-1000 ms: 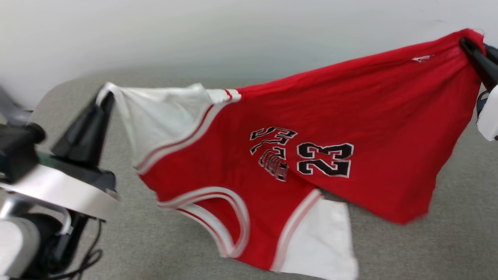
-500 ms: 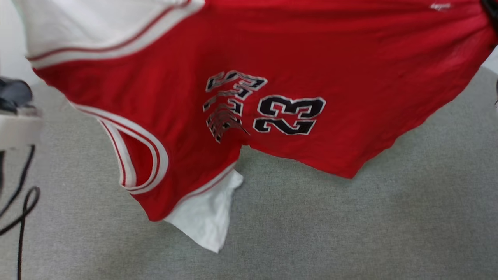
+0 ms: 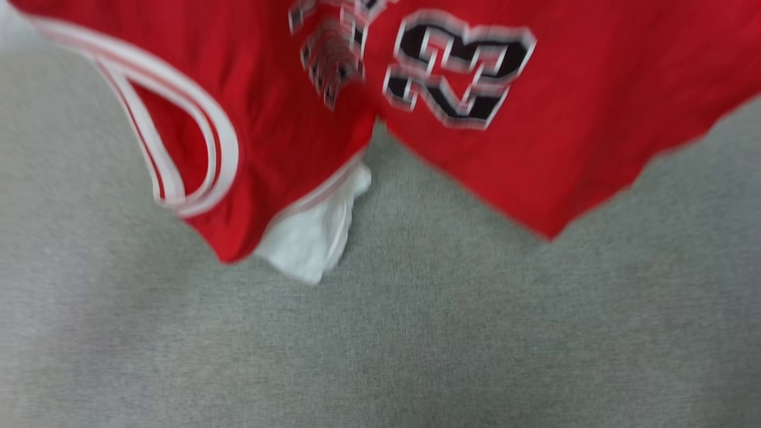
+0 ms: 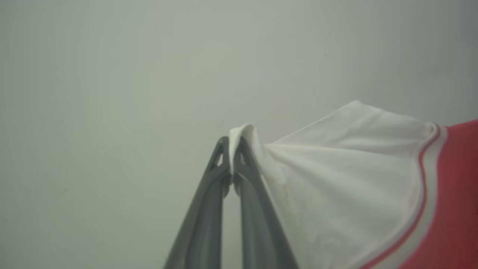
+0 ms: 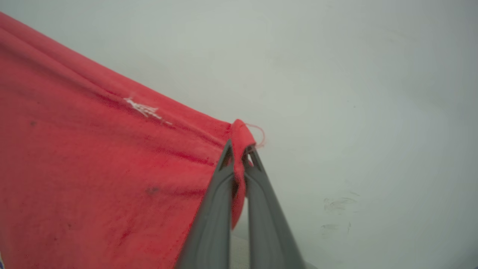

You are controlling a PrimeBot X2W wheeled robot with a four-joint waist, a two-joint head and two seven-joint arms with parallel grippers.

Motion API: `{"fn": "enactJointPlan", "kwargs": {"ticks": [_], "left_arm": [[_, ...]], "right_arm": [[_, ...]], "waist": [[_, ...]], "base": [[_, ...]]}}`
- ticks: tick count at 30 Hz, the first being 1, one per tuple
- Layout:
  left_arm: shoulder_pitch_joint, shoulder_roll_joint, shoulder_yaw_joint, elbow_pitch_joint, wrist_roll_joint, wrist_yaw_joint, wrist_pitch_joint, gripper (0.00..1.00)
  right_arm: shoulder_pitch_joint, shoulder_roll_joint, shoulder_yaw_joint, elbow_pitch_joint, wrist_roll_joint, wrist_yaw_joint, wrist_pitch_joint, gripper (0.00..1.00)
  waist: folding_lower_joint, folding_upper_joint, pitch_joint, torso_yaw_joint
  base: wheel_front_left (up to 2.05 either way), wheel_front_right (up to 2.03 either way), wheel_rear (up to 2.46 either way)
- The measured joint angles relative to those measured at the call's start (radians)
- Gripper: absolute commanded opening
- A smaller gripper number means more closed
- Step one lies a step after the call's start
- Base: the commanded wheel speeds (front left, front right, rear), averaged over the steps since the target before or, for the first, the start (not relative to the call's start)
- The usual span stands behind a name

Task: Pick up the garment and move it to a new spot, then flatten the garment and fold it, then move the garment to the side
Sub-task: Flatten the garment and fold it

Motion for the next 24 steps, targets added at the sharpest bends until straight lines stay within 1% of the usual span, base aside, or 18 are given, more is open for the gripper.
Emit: {"fn": "enactJointPlan", "kwargs": {"ticks": [2, 7, 8, 10, 11, 12, 15, 17, 20, 24], "left_arm": [[-0.083, 0.002, -0.01, 0.038, 0.001, -0.041, 0.017, 0.0], [-0.327, 0.001, -0.05, 0.175, 0.056, -0.151, 0.031, 0.0], [-0.38, -0.007, -0.064, 0.209, 0.071, -0.174, 0.032, 0.0], [-0.492, -0.037, -0.093, 0.282, 0.103, -0.218, 0.029, 0.0], [-0.545, -0.057, -0.107, 0.324, 0.122, -0.236, 0.023, 0.0], [-0.6, -0.078, -0.122, 0.369, 0.141, -0.249, 0.017, 0.0], [-0.747, -0.13, -0.169, 0.506, 0.187, -0.284, 0.0, 0.0], [-0.834, -0.162, -0.203, 0.6, 0.205, -0.301, -0.018, 0.0], [-0.95, -0.2, -0.258, 0.719, 0.242, -0.314, -0.063, 0.0], [-1.065, -0.237, -0.293, 0.862, 0.262, -0.317, -0.159, 0.0]], "right_arm": [[-0.059, -0.01, -0.001, 0.015, -0.014, 0.0, -0.004, 0.0], [-0.241, -0.027, 0.025, 0.096, -0.068, 0.0, -0.037, 0.0], [-0.279, -0.038, 0.044, 0.114, -0.089, 0.0, -0.046, 0.0], [-0.358, -0.105, 0.121, 0.15, -0.171, 0.0, -0.077, 0.0], [-0.403, -0.122, 0.14, 0.179, -0.192, 0.0, -0.095, 0.0], [-0.451, -0.122, 0.154, 0.215, -0.201, 0.0, -0.105, 0.0], [-0.582, -0.088, 0.17, 0.329, -0.239, 0.001, -0.141, 0.0], [-0.661, -0.059, 0.162, 0.397, -0.271, 0.001, -0.171, 0.0], [-0.764, 0.002, 0.132, 0.515, -0.31, 0.001, -0.212, 0.0], [-0.87, 0.033, 0.152, 0.627, -0.392, 0.001, -0.297, 0.0]], "waist": [[0.0, 0.0, 0.043, 0.0], [0.0001, -0.0001, 0.162, 0.003], [0.0001, -0.0001, 0.185, 0.004], [0.0002, -0.0001, 0.234, 0.007], [0.0002, 0.0, 0.257, 0.009], [0.0002, 0.0, 0.279, 0.012], [0.0003, -0.0001, 0.34, 0.024], [0.0003, -0.0001, 0.375, 0.033], [0.0003, -0.0001, 0.413, 0.05], [0.0003, -0.0001, 0.448, 0.07]], "base": [[0.0, 0.0, 0.0], [0.0, 0.0, 0.0], [0.0, 0.0, 0.0], [0.0, 0.0, 0.0], [0.0, 0.0, 0.0], [0.0, 0.0, 0.0], [0.0, 0.0, 0.0], [0.0, 0.0, 0.0], [0.0, 0.0, 0.0], [0.0, 0.0, 0.0]]}}
